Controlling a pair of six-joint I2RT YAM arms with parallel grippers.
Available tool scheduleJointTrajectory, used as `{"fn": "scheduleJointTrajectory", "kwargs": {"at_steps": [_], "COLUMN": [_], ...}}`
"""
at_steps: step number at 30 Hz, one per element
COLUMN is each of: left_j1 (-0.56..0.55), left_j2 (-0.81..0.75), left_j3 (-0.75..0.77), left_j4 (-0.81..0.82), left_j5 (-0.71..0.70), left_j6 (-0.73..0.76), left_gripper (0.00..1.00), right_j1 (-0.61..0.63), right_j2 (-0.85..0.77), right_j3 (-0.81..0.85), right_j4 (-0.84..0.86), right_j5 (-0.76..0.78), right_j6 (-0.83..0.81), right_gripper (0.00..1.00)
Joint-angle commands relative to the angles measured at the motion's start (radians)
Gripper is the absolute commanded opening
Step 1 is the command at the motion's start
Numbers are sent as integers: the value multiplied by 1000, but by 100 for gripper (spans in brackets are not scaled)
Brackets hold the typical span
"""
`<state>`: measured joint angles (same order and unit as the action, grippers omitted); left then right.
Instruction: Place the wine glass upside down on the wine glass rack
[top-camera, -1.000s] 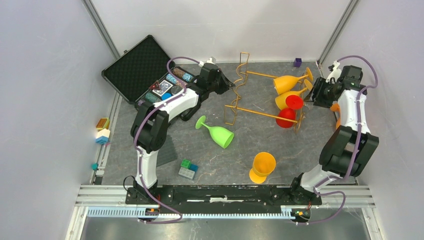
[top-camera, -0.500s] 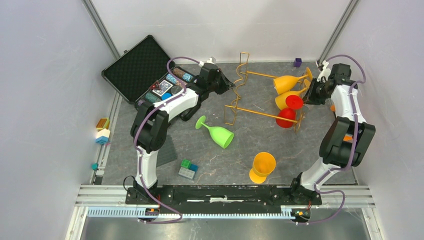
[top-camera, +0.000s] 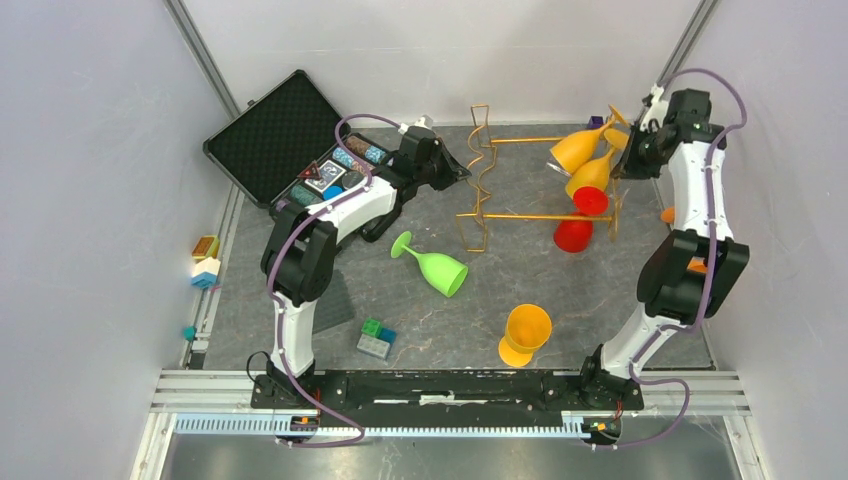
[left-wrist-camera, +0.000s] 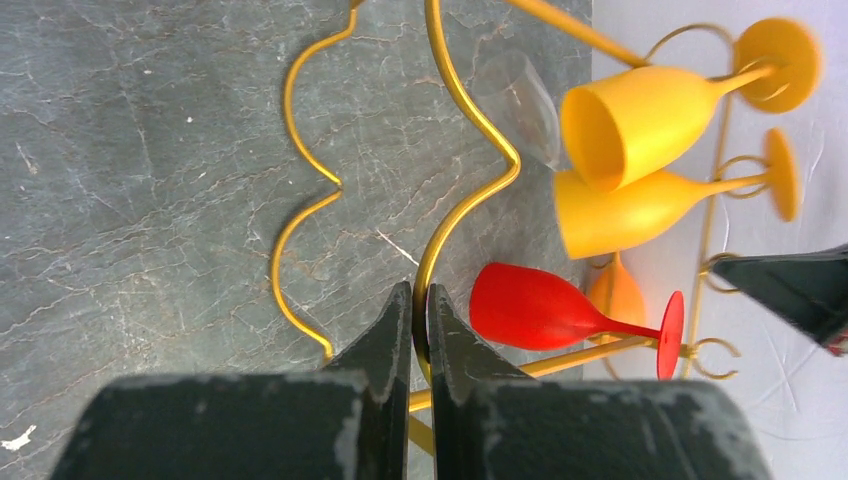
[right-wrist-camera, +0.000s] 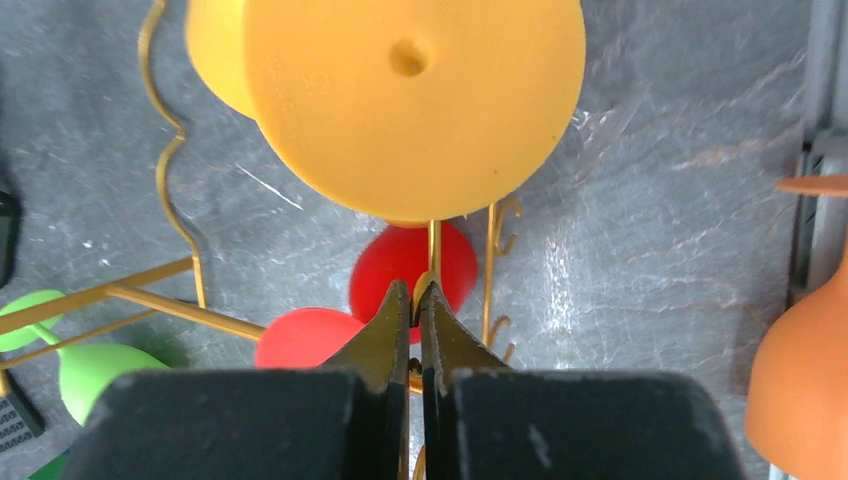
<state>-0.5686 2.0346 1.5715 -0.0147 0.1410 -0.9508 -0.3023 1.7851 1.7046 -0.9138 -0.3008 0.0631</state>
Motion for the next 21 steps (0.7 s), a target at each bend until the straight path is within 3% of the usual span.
{"fn": "scheduleJointTrajectory", "kwargs": {"at_steps": [1, 8, 21], "left_j1": [4, 5, 4], "left_j2": [-11, 17, 78], "left_j3": [16, 57, 113], "left_j4": [-52, -135, -284], "left_j5": [5, 21, 25], "left_j6": [62, 103, 187], "left_gripper": [8, 21, 26], "right_j1": [22, 87, 207], "right_j2": [-32, -39, -81], "right_j3": [198, 311, 405], "right_j4": [-3, -47, -19], "right_j5": [-62, -71, -87], "right_j6": [26, 55, 90], "right_gripper": [0, 0, 0]}}
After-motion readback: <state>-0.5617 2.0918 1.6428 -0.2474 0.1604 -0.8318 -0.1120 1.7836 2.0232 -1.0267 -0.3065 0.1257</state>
